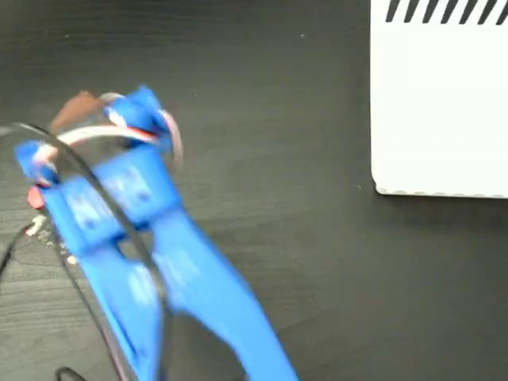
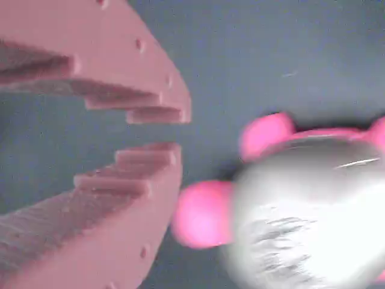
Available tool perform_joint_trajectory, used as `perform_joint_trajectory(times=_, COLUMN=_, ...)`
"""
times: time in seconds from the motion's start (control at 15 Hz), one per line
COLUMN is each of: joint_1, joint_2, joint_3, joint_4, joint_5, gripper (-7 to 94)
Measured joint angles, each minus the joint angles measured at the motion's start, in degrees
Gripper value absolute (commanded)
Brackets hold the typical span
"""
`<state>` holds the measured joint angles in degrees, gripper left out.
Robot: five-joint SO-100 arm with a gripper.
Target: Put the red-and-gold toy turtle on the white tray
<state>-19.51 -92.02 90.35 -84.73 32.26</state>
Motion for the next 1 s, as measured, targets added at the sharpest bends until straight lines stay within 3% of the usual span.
perform_joint_trajectory(times=0.27, joint_1=-0.8, joint_2=5.7, joint_3=-4.9, joint_4=-2.0, joint_5=4.4, gripper=48)
perform_joint_trajectory(times=0.4, joint_1=-2.0, joint_2=8.3, joint_3=-6.5, joint_4=-2.3, joint_5=4.4, gripper=53)
perform_joint_trajectory(times=0.73, joint_1=-2.1, joint_2=15.9, joint_3=-8.3, joint_4=-2.8, joint_5=3.9, gripper=53)
perform_joint_trajectory(times=1.0, joint_1=-1.6, joint_2=20.4, joint_3=-9.1, joint_4=0.6, joint_5=2.9, gripper=53)
